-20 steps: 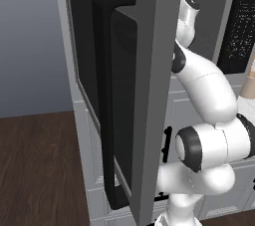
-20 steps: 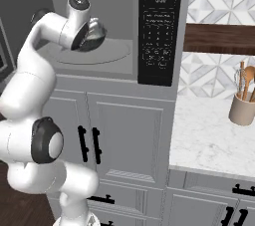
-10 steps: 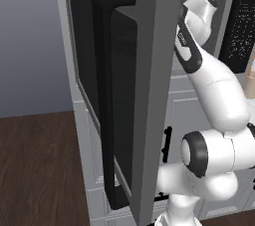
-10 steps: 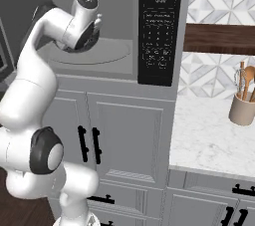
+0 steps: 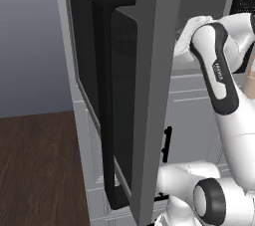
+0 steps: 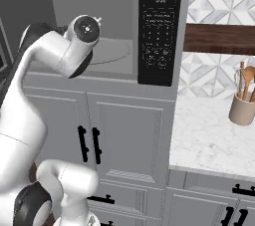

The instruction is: Open the microwave, place the bowl with waffle inside the microwave, then close the microwave door and turn it on.

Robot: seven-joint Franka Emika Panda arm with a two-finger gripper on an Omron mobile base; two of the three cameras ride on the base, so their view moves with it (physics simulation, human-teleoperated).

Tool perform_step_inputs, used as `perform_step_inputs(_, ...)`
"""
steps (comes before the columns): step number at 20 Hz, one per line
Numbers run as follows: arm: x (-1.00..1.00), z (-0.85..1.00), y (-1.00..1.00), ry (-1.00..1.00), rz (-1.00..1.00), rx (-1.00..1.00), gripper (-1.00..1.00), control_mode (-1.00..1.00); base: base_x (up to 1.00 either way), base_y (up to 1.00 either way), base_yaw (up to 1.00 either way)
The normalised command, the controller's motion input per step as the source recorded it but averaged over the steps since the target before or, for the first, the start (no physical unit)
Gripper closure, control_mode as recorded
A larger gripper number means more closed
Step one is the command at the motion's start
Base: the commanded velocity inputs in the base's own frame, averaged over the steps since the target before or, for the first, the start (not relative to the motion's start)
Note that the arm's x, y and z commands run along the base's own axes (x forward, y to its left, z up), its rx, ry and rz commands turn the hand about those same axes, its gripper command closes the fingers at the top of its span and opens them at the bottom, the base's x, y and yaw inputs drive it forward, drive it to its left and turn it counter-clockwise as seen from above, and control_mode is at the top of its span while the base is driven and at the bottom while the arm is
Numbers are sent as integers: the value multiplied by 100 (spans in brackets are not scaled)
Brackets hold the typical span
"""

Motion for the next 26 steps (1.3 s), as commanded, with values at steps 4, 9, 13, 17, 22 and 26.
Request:
perform_step_inputs(4, -100, 46, -41, -17, 10, -3, -100, -100, 0, 0, 0)
perform_step_inputs(9, -100, 12, -3, -6, 24, -21, 100, -100, 0, 0, 0)
perform_step_inputs(13, -100, -3, 0, -8, 23, -13, 100, -100, 0, 0, 0)
perform_step_inputs(17, -100, -6, 6, -17, 17, -9, 100, -100, 0, 0, 0)
perform_step_inputs(22, -100, -19, 68, -28, 1, -25, 100, -100, 0, 0, 0)
perform_step_inputs(26, -100, -21, 71, -24, 0, -33, 100, -100, 0, 0, 0)
